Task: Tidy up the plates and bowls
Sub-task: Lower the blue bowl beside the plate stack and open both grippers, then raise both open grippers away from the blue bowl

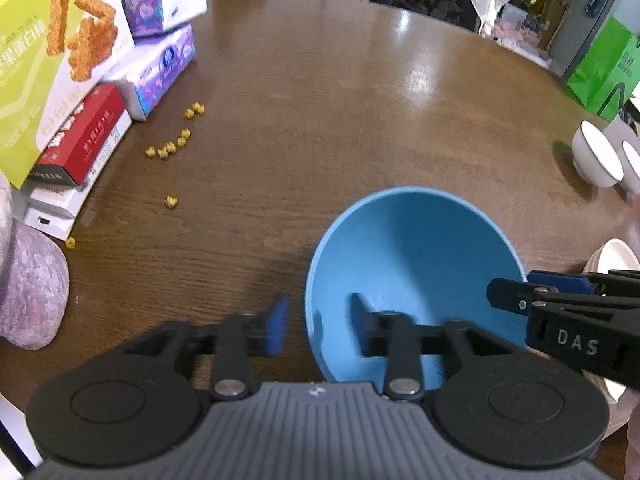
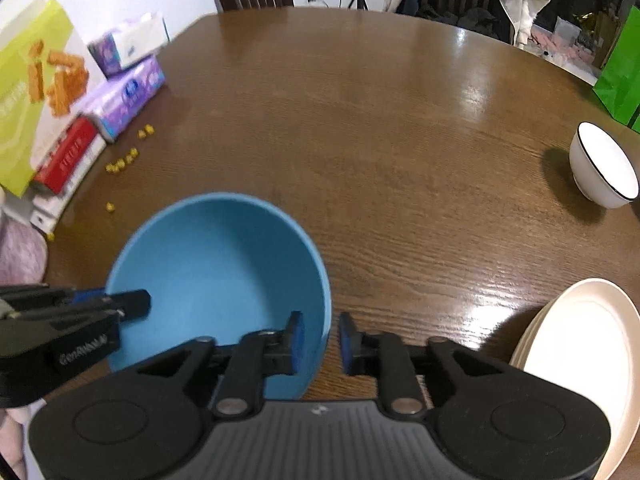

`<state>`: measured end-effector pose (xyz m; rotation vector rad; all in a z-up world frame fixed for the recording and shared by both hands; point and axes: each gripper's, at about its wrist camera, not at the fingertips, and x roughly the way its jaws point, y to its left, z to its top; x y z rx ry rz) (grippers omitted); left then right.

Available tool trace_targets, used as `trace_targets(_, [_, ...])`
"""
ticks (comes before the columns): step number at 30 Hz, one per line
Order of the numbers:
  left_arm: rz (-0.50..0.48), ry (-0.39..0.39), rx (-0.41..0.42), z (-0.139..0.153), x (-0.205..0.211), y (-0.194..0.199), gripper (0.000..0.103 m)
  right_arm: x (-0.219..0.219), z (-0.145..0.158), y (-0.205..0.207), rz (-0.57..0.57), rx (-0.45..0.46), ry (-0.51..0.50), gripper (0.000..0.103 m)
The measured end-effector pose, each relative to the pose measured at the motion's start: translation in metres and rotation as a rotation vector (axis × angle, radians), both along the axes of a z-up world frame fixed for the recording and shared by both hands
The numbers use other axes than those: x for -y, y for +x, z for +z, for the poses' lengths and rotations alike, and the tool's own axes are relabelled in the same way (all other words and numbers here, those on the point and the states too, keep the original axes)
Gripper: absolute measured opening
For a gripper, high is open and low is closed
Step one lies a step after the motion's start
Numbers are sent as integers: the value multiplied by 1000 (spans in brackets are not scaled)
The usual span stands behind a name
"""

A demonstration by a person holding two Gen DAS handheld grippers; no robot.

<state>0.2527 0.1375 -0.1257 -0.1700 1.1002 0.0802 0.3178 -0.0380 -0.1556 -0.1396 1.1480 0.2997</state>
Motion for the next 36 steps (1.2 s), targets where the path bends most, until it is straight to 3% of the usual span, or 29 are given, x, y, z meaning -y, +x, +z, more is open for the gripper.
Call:
trace_targets(3, [-4,-6,40,10,1,-3,57,8,11,-1,-18,29,46,49])
trace_targets(7, [-2,-6,114,25,4,-8,81,25,24,-4,-56,75,86,73])
trace_targets(10, [-4,-5,182,36,10,-14,102,38,32,-11,-74,114,101,85])
trace_targets(12, [-9,-1,244,43,16,-20,103,46,36,-15,-81,131,106,87])
trace_targets(15, [-36,-6,272,51,25,-25,103,58,43,-23,-97,167,89,103])
trace_targets(19, [-55,-19,288,56,34,-29,103,71,50,-31,-119,204,55,103])
trace_targets(36, [-105,-33,354,75,65,-32,103,131,74,-48,-243,250,80,103])
